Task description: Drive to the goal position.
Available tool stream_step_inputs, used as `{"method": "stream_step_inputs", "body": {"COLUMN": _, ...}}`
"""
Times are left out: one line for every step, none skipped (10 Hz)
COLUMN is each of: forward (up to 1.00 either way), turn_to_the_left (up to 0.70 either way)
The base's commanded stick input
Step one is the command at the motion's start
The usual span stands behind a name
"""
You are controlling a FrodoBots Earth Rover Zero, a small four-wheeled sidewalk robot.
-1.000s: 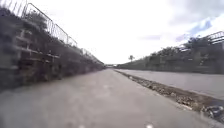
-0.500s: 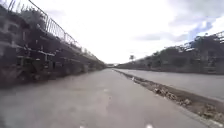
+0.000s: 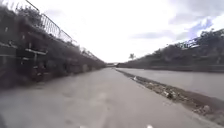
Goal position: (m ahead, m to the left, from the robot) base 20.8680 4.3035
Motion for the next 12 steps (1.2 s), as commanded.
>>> {"method": "stream_step_inputs", "body": {"forward": 1.0, "turn_to_the_left": 0.0}}
{"method": "stream_step_inputs", "body": {"forward": 1.0, "turn_to_the_left": 0.0}}
{"method": "stream_step_inputs", "body": {"forward": 1.0, "turn_to_the_left": 0.0}}
{"method": "stream_step_inputs", "body": {"forward": 1.0, "turn_to_the_left": 0.0}}
{"method": "stream_step_inputs", "body": {"forward": 1.0, "turn_to_the_left": 0.0}}
{"method": "stream_step_inputs", "body": {"forward": 1.0, "turn_to_the_left": 0.0}}
{"method": "stream_step_inputs", "body": {"forward": 1.0, "turn_to_the_left": 0.0}}
{"method": "stream_step_inputs", "body": {"forward": 1.0, "turn_to_the_left": 0.0}}
{"method": "stream_step_inputs", "body": {"forward": 1.0, "turn_to_the_left": 0.0}}
{"method": "stream_step_inputs", "body": {"forward": 1.0, "turn_to_the_left": 0.27}}
{"method": "stream_step_inputs", "body": {"forward": 1.0, "turn_to_the_left": 0.27}}
{"method": "stream_step_inputs", "body": {"forward": 1.0, "turn_to_the_left": 0.27}}
